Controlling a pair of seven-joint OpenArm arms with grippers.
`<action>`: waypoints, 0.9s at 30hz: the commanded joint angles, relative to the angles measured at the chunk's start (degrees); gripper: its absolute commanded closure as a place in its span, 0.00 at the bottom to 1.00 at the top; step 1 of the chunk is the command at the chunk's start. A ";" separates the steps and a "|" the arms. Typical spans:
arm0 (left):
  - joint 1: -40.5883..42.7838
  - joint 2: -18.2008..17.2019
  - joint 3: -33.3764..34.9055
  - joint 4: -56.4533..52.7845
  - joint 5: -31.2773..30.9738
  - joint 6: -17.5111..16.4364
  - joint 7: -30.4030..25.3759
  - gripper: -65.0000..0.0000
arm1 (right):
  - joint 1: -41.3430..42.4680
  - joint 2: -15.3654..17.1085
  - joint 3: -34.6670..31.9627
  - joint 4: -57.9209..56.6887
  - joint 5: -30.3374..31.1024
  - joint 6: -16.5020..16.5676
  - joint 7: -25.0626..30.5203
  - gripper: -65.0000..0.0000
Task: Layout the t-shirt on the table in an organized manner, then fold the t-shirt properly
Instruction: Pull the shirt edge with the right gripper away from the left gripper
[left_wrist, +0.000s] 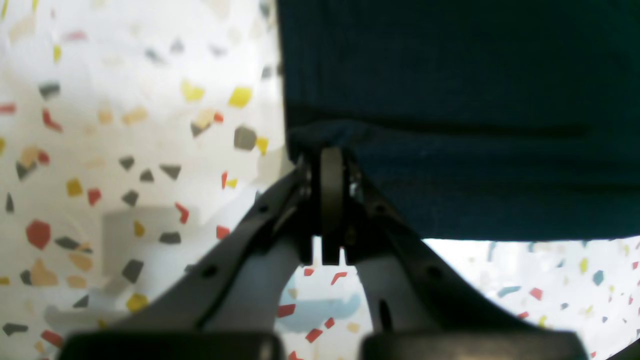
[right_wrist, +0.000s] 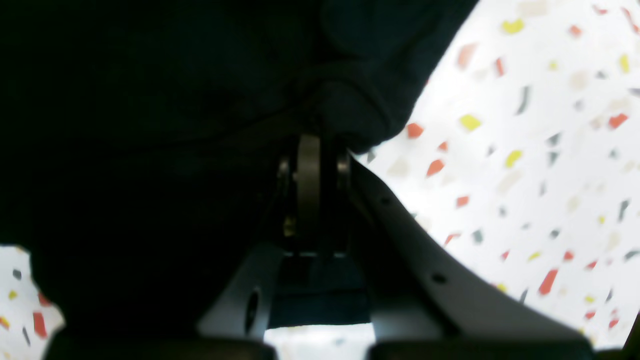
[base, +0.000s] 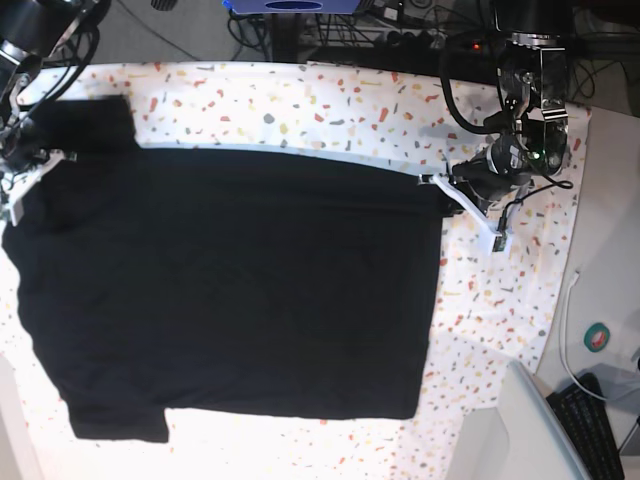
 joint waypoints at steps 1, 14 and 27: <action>-0.47 -0.58 -0.15 0.89 -0.34 0.02 -1.05 1.00 | 0.12 1.06 0.37 1.39 0.32 -0.18 0.29 0.85; 0.41 -0.67 -0.24 1.33 -0.34 0.02 -1.05 1.00 | -11.49 0.97 5.65 10.98 12.45 -0.09 0.20 0.34; 0.06 -0.67 -0.24 1.42 -0.43 0.02 -1.05 1.00 | -9.90 1.32 5.56 -3.97 12.19 5.44 2.22 0.36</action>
